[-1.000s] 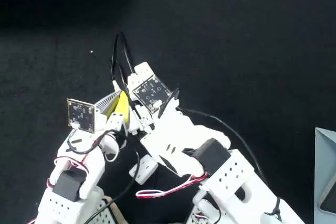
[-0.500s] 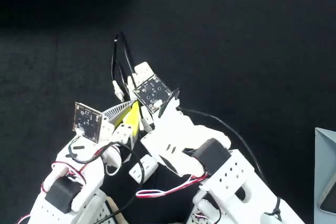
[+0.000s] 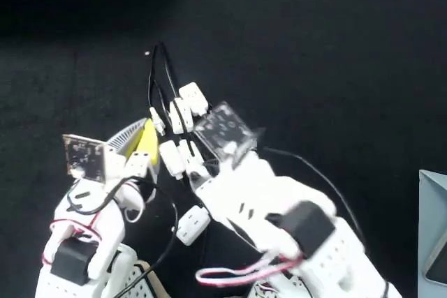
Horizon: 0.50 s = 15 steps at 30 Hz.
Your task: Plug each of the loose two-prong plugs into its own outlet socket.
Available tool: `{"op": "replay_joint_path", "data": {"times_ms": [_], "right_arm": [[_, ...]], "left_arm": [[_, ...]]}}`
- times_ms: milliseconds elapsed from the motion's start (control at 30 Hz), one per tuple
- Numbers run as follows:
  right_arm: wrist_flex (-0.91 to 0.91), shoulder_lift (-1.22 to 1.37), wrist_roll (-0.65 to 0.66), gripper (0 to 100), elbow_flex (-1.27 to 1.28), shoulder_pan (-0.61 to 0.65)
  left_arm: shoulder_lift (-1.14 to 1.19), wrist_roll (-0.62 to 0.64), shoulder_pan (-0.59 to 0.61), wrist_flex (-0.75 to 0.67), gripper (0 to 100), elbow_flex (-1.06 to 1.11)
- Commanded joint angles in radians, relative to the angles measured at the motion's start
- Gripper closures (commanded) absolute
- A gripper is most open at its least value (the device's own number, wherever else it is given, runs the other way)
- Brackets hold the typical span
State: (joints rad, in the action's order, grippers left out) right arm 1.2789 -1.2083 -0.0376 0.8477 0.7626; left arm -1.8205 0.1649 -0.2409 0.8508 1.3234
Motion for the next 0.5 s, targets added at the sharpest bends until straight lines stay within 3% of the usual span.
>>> {"op": "replay_joint_path", "data": {"times_ms": [0,133,300,467], "right_arm": [[0.006,-0.094,0.002,98.7,-0.048,0.068],[0.003,-0.14,0.002,98.7,-0.01,0.157],[0.005,-0.14,0.0,98.7,0.03,0.157],[0.005,-0.14,0.0,98.7,0.041,0.157]], "left_arm": [[-0.003,0.006,0.018,0.0,97,-0.093],[-0.003,0.006,-0.079,0.014,97,-0.097],[-0.003,0.006,-0.249,0.08,97,-0.113],[-0.002,-0.002,-0.32,0.153,97,-0.189]]}}
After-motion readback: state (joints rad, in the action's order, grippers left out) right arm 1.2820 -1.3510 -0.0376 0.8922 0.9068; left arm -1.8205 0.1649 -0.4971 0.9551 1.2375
